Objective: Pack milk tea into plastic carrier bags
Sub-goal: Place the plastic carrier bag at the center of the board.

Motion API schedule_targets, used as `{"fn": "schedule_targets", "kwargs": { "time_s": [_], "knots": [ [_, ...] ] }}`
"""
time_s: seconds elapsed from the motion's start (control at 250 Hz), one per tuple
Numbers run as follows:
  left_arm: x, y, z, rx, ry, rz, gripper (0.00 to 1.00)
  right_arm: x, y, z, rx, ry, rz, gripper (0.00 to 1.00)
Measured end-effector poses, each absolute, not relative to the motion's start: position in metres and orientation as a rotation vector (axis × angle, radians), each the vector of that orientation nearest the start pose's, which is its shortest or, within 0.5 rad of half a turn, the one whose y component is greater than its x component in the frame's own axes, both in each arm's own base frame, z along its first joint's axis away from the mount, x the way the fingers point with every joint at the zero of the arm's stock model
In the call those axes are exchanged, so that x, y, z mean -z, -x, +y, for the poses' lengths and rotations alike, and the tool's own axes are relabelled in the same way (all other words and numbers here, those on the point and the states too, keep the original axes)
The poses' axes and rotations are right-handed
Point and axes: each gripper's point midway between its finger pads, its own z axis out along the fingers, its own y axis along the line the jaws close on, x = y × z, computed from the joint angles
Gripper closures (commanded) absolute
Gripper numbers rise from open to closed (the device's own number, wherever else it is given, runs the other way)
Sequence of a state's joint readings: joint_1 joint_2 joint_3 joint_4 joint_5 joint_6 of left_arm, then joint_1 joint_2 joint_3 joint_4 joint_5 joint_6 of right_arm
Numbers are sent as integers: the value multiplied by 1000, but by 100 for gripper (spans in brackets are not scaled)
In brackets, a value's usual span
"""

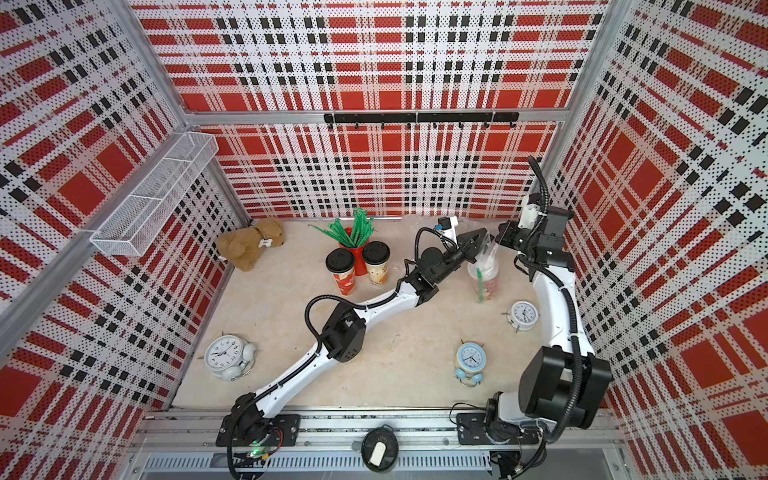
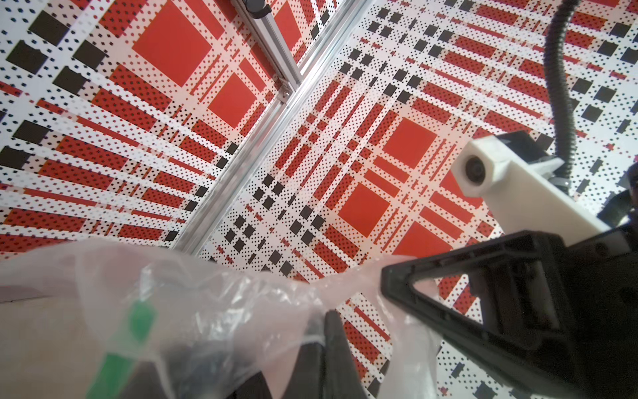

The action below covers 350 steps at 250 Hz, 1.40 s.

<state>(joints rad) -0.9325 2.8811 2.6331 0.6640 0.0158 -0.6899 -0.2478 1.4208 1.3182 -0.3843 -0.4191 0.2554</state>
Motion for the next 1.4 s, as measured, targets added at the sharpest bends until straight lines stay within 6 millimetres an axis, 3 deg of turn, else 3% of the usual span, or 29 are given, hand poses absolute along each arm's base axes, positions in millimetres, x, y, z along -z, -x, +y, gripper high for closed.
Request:
{"fn": "schedule_targets", "kwargs": {
  "time_s": [0.276, 0.504, 0.72, 0.88, 0.928, 0.976, 1.205, 1.401],
  "knots": [
    [-279, -448, -605, 1442, -138, 1271, 95, -295, -435, -46, -427, -276, 2032, 100],
    [-274, -449, -606, 1445, -120, 1286, 77, -278, -429, -59, -418, -325, 2060, 100],
    [-269, -449, -606, 1447, -117, 1299, 51, -273, -426, -69, -406, -356, 2066, 96],
    [-262, -449, -607, 1447, -120, 1310, 34, -273, -426, -71, -403, -357, 2065, 75],
    [-258, -449, -608, 1448, -123, 1315, 30, -273, -426, -71, -409, -365, 2066, 61],
    [-253, -449, -608, 1448, -126, 1321, 30, -273, -426, -70, -407, -359, 2068, 47],
    [-225, -447, -609, 1453, -155, 1359, 27, -271, -424, -69, -422, -361, 2079, 15],
    [-223, -445, -603, 1465, -167, 1363, 29, -275, -418, -67, -424, -363, 2083, 0]
  ]
}}
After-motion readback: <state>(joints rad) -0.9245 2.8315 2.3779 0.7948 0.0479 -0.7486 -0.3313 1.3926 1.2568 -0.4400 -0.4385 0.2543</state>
